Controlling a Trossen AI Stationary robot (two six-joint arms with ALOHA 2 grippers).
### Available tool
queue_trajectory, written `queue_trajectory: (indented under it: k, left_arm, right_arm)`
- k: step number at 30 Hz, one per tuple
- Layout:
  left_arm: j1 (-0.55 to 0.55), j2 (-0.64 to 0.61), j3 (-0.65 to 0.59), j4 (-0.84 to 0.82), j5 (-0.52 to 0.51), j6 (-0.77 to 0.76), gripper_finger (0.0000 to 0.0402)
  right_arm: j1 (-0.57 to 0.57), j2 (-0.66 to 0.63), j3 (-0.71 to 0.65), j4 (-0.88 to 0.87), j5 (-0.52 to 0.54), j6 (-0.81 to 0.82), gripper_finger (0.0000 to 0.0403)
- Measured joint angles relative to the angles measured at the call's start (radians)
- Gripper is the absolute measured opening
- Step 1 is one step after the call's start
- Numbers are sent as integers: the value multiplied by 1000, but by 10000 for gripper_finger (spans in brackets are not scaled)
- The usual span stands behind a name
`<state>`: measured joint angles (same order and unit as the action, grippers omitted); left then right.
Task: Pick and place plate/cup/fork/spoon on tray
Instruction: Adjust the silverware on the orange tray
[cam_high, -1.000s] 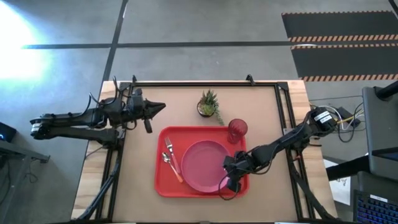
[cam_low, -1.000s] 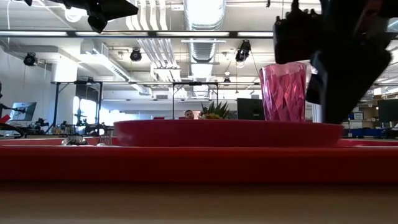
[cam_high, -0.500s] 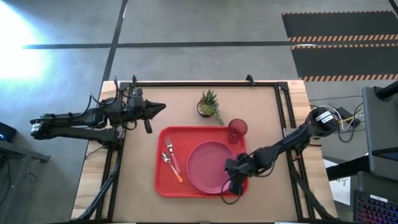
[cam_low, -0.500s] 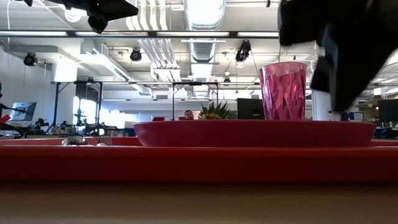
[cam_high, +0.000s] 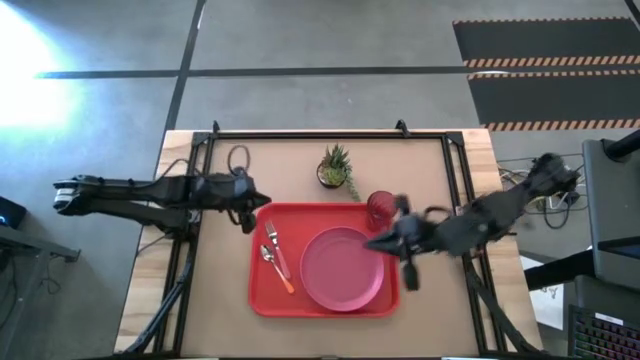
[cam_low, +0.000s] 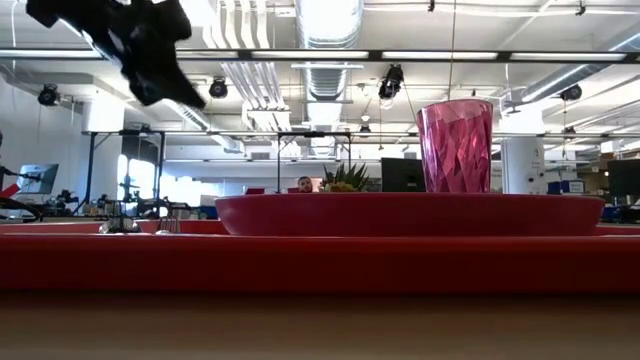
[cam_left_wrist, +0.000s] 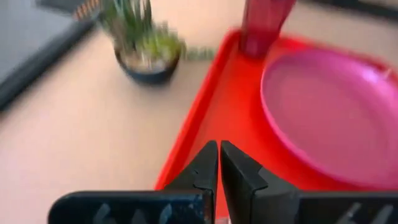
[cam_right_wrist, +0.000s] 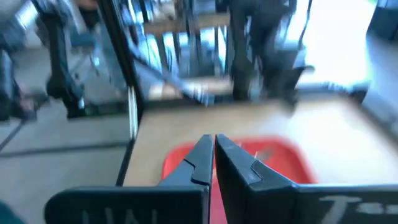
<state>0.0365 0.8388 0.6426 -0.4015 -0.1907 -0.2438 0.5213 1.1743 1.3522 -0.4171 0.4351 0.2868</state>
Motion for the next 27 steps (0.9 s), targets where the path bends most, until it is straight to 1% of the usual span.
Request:
queue_trajectory:
  k: [3,7,11,16,18,22,27]
  left_arm:
    - [-19,56,-2,-34,5,-27,1]
    - [-53,143,-10,-67,7,-66,0]
    - [-81,244,-8,-57,7,-67,0]
    - [-98,340,-6,-14,4,-113,0]
    - [-100,365,-6,-10,16,-115,0]
    - [-104,385,-6,-10,88,-118,0]
    - [-119,378,-6,-13,102,-117,0]
  right_arm:
    - [0,-71,30,1,21,-97,9]
    - [0,-141,28,1,25,-163,9]
    - [0,-174,21,-41,35,-168,9]
    - [-2,-170,18,-103,66,-143,9]
    - [-3,-163,18,-111,66,-142,9]
    - [-3,-161,18,-109,64,-145,9]
    - [-3,-167,18,-117,64,-129,9]
